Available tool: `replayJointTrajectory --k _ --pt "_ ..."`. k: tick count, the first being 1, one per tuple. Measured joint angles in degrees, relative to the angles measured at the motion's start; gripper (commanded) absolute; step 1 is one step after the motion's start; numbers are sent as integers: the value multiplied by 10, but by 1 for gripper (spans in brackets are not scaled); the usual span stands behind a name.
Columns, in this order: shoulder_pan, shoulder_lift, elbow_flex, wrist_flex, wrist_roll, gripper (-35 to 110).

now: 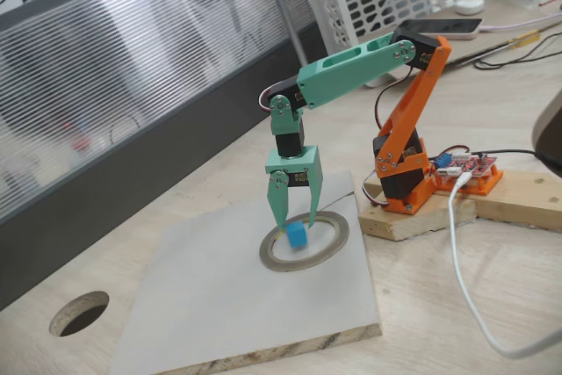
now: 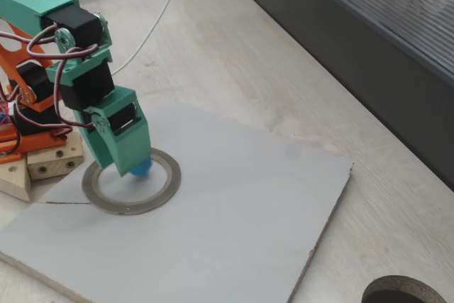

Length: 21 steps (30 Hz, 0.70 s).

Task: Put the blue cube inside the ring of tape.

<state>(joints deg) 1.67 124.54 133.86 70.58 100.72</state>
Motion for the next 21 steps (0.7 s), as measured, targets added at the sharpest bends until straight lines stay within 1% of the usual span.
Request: replayJointTrajectory --k 3,21 --pt "-2 0 0 0 0 44" --pt "0 0 0 -1 -4 44"
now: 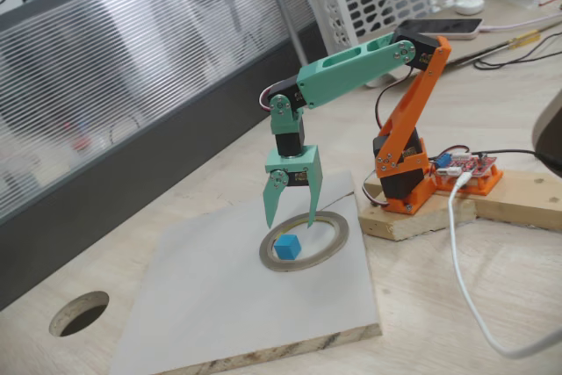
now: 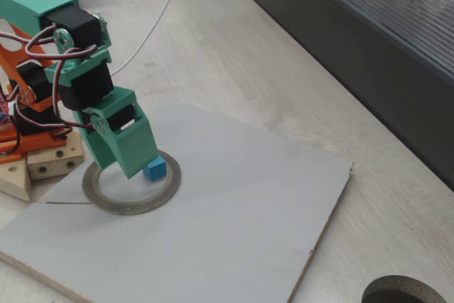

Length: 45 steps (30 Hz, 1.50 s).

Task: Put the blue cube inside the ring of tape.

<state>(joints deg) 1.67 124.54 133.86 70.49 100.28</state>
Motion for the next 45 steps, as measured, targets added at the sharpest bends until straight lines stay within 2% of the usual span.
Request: replayJointTrajectory --k 15,21,36,39,45 --pt "0 0 -3 1 0 43" --pt "0 -1 -72 7 0 43" --pt "0 -1 -249 247 4 43" --pt "0 -1 -250 287 4 35" --pt "47 -1 -250 301 0 3"
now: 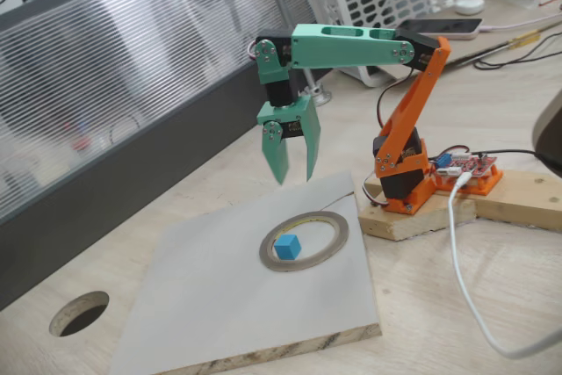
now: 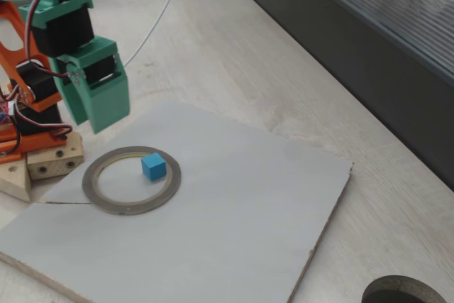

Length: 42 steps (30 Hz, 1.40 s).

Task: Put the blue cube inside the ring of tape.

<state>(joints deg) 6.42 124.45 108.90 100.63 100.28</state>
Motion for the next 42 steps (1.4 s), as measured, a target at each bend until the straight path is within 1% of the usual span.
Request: replayJointTrajectory --k 2,5,15,21,33,42 --pt "18 0 0 0 0 -2" --pt "38 0 0 0 0 -1" --pt "44 0 4 7 0 0" --pt "44 10 80 8 3 0" --pt "43 100 221 8 4 0" --pt "44 105 230 8 4 0"
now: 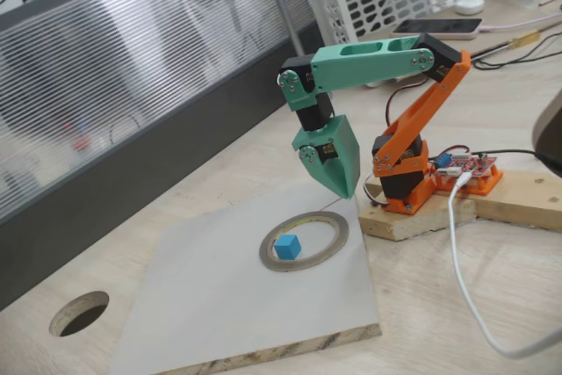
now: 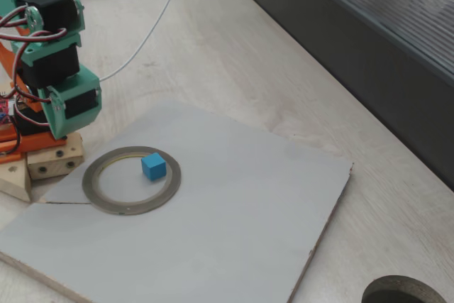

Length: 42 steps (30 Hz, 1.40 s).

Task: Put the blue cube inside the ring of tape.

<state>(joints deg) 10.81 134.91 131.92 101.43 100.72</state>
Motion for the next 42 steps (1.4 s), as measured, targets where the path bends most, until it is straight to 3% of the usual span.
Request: replayJointTrajectory --k 42 --pt "0 0 10 39 -4 0"
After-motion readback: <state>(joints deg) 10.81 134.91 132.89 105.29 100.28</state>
